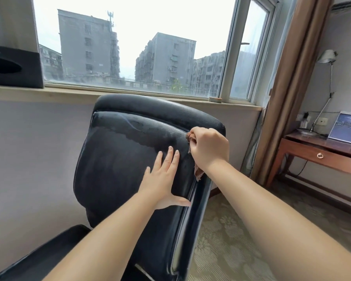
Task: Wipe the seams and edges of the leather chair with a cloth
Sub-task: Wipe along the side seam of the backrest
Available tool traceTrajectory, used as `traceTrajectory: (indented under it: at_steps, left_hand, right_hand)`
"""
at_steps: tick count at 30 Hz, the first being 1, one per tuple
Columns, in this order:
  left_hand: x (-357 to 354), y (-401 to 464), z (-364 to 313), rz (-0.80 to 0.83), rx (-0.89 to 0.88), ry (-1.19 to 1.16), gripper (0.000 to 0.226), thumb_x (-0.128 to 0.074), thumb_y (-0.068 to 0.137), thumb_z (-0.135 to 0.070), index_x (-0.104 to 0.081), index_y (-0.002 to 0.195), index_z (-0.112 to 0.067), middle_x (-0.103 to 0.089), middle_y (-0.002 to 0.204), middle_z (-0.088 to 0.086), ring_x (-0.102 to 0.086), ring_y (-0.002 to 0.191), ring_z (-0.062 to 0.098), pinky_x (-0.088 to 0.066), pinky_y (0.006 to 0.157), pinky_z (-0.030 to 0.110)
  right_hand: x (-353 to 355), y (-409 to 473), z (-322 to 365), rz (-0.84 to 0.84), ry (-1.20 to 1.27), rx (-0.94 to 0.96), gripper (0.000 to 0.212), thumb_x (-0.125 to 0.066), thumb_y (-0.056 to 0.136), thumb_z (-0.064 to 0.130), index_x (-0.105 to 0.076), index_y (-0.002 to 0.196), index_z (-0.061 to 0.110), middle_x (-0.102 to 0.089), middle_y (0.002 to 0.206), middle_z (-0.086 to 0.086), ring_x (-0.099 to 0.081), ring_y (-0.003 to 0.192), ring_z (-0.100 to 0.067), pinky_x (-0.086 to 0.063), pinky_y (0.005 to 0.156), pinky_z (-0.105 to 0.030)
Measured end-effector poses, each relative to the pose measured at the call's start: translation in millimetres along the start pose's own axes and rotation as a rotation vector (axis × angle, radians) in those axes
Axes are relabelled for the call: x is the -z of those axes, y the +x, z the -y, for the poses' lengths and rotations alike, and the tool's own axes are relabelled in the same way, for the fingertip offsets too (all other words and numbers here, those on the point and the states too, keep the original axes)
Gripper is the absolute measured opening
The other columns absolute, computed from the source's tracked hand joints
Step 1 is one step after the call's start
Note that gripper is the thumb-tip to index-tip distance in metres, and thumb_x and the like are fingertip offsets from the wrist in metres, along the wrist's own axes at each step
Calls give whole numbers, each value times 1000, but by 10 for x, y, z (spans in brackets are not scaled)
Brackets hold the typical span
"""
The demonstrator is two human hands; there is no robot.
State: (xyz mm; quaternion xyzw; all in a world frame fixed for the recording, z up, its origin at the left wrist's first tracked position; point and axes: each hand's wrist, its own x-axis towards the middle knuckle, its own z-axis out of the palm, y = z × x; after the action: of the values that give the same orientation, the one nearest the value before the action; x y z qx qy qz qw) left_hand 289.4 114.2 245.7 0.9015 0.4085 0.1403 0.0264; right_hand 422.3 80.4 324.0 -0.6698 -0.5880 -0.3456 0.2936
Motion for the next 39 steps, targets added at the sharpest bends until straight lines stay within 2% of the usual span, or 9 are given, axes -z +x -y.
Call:
traceTrajectory:
  at_steps: [3, 11, 16, 22, 28, 30, 33, 36, 39]
  left_hand:
    - [40, 23, 75, 14, -28, 22, 135, -69, 67, -71, 29, 146, -23, 36, 153, -6, 25, 146, 21, -15, 119, 53]
    - [123, -24, 186, 52, -39, 152, 132, -69, 70, -67, 28, 147, -23, 37, 151, -12, 21, 146, 14, -12, 120, 50]
    - [112, -77, 148, 51, -67, 153, 131, -69, 71, -66, 29, 146, -22, 43, 142, -14, 22, 146, 14, -12, 120, 51]
    - [89, -57, 144, 34, -64, 121, 131, -71, 72, -62, 28, 147, -21, 39, 150, -11, 22, 146, 15, -14, 120, 51]
    - [69, 1, 219, 15, -93, 102, 130, -71, 73, -61, 26, 147, -19, 43, 142, -11, 23, 146, 17, -23, 118, 46]
    - [69, 12, 241, 17, -93, 114, 130, -70, 72, -64, 26, 147, -19, 43, 142, -11, 22, 146, 17, -25, 118, 46]
    - [65, 7, 257, 21, -98, 139, 130, -67, 71, -68, 26, 147, -20, 42, 143, -11, 22, 146, 16, -25, 117, 47]
    - [87, -19, 246, 28, -106, 163, 129, -64, 71, -72, 27, 147, -21, 42, 143, -13, 21, 146, 14, -20, 119, 49]
    - [84, -65, 261, 17, -122, 225, 128, -55, 70, -80, 31, 144, -21, 43, 144, -11, 22, 146, 15, -12, 120, 51]
  right_hand:
    - [-79, 140, 93, 58, 2, -2, 23, -46, 94, 21, -62, 109, 17, -67, 103, 0, -58, 97, -22, -44, 72, -30]
    - [109, 18, -100, 87, -46, 35, 24, -46, 96, 31, -62, 113, 24, -67, 101, 5, -57, 99, -19, -38, 65, -27]
    - [156, -227, -170, -110, 23, 33, 11, -72, 78, 17, -71, 89, 16, -70, 74, -2, -63, 71, -28, -43, 55, -26]
    - [27, -51, 15, -24, -17, -6, 14, -60, 87, 19, -70, 96, 13, -71, 88, -3, -61, 83, -26, -45, 62, -30]
    - [-136, 241, 195, 61, -26, 45, 24, -47, 96, 25, -63, 112, 18, -68, 104, 0, -58, 96, -20, -46, 72, -30]
    - [-135, 264, 191, 89, -37, 52, 24, -46, 97, 27, -61, 113, 19, -67, 105, 0, -58, 97, -20, -47, 71, -31]
    - [-72, 219, 117, 108, -82, 79, 26, -42, 98, 32, -59, 114, 22, -67, 105, 2, -57, 98, -20, -40, 64, -28]
    - [47, 88, -6, 104, -132, 66, 26, -42, 97, 34, -59, 114, 23, -66, 105, 5, -56, 100, -19, -34, 62, -26]
    - [112, -63, -103, 50, -119, 75, 21, -51, 93, 31, -64, 107, 20, -69, 97, 2, -58, 94, -22, -37, 61, -27]
